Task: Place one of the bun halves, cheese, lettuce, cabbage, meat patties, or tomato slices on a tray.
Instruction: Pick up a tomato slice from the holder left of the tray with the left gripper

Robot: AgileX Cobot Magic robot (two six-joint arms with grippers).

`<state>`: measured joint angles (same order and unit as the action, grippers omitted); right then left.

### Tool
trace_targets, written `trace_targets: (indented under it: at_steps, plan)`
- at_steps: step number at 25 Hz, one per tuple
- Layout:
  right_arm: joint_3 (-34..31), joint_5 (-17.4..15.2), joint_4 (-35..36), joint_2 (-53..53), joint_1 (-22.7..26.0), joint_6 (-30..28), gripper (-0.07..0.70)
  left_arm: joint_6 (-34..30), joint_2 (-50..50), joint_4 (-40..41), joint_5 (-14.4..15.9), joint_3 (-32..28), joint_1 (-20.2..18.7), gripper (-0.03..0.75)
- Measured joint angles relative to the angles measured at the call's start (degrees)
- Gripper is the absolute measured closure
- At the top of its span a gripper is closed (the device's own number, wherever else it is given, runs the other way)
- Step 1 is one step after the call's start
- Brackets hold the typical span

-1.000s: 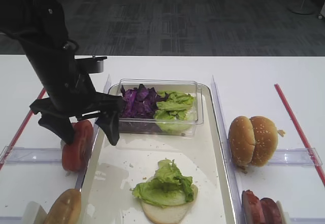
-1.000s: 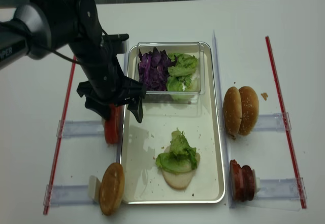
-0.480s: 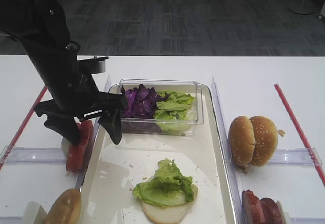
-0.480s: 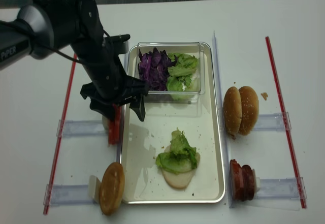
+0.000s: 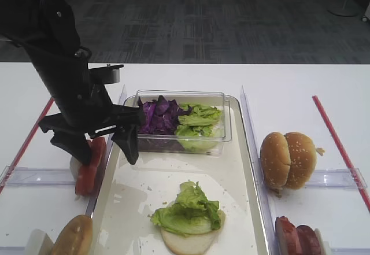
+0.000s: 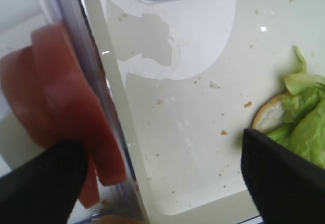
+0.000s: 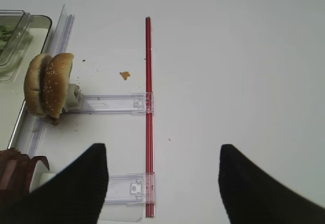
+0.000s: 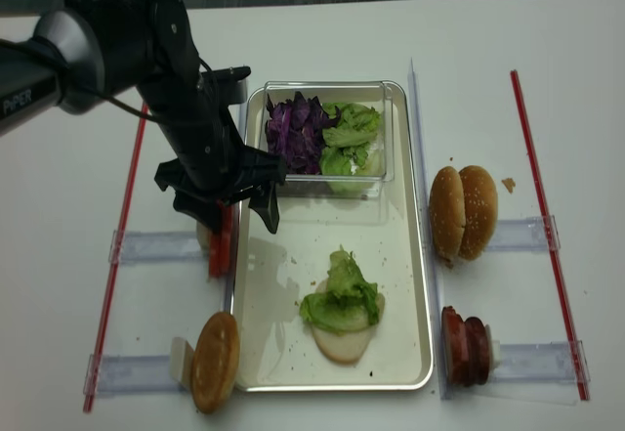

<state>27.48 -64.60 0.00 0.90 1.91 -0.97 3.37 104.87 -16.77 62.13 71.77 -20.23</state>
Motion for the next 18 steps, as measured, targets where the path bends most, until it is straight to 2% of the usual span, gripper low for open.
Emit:
trace_targets:
  at_steps: [10, 18]
  plan:
    - [0.0, 0.0, 0.0, 0.0, 0.0, -0.1, 0.179, 1.2, 0.0, 1.7, 0.0, 0.0, 0.0, 0.156]
    - [0.0, 0.0, 0.0, 0.0, 0.0, -0.1, 0.183, 3.6, 0.1, 4.6, 0.1, 0.1, -0.1, 0.226]
